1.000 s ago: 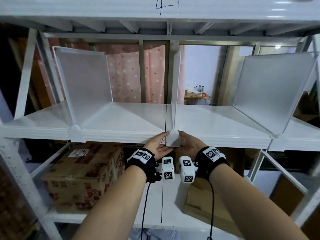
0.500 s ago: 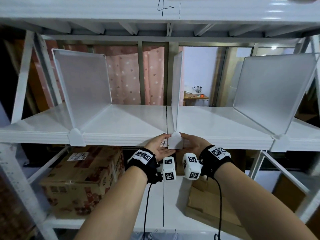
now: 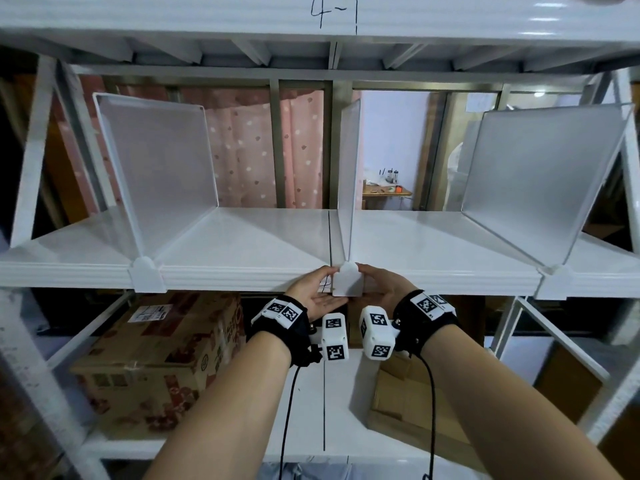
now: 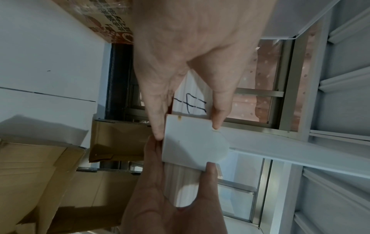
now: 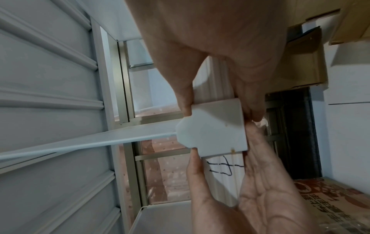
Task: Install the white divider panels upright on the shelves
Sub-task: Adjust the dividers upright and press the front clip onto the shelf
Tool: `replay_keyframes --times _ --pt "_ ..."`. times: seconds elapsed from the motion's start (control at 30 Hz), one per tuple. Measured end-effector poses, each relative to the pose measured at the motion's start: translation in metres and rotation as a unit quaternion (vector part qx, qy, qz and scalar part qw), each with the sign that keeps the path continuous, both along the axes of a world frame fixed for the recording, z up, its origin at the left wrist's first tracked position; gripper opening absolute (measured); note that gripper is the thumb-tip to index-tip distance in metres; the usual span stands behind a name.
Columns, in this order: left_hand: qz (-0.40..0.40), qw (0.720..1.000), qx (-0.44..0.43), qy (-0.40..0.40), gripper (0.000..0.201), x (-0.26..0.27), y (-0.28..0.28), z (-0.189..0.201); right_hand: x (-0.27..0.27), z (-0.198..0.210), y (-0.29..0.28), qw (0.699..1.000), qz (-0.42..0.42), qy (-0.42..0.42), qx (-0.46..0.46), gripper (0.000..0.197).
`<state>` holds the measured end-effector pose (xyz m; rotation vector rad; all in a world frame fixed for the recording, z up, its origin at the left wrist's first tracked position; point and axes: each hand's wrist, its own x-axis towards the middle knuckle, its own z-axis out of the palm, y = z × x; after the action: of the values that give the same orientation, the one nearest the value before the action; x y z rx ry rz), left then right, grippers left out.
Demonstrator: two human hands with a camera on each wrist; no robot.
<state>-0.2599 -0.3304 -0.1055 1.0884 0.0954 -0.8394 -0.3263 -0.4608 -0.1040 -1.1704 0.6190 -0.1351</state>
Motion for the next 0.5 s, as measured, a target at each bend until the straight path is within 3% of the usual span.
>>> replay_keyframes --times 0.37,0.5 --pt "-0.001 1.000 -0.016 0.023 0.070 -0.0010 0.0007 -0.0040 -0.0012 -0.0012 0.0016 0.998 -0.026 -0.012 0.059 0.024" --pt "0.005 1.000 -0.005 0.022 0.080 -0.0035 0.0025 -0.0023 -0.0042 -0.0044 0.0059 0.995 -0.018 -0.020 0.094 0.032"
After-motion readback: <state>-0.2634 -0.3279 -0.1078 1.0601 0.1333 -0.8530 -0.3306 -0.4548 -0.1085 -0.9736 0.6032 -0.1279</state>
